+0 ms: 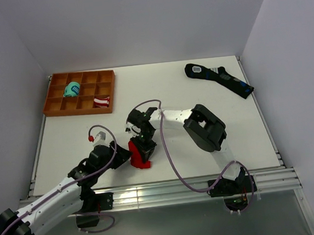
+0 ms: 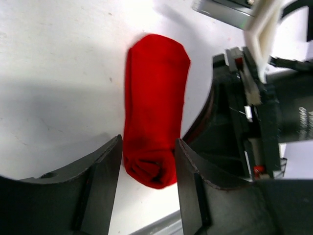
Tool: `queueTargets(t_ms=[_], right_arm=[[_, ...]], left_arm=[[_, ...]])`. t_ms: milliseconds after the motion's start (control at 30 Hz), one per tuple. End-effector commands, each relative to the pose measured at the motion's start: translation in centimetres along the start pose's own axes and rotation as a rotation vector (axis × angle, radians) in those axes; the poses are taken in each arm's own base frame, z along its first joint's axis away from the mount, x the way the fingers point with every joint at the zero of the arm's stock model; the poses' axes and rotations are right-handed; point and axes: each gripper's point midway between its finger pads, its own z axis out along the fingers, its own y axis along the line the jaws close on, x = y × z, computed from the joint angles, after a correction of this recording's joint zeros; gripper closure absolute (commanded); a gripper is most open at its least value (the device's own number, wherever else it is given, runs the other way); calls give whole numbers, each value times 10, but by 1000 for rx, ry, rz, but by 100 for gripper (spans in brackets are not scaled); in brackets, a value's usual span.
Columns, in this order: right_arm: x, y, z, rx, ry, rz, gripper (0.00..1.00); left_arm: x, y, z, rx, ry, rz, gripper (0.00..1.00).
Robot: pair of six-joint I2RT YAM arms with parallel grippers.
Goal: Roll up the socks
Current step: Roll the sock at the center of the board.
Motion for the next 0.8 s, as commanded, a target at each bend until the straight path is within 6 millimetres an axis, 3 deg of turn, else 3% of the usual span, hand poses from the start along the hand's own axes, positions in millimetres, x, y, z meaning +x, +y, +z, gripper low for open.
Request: queueTargets(t_ms=[0,400,767], right_arm=[[9,-44,29,147,36,6,88],[10,-45,33,143,42,13,89],[10,-46,35,140,45,12,89]], left_arm=[[3,-16,-8,52,39,14,46],[23,-30,-16,88,127,97,43],[34,-8,-11,-5,160,105,44]])
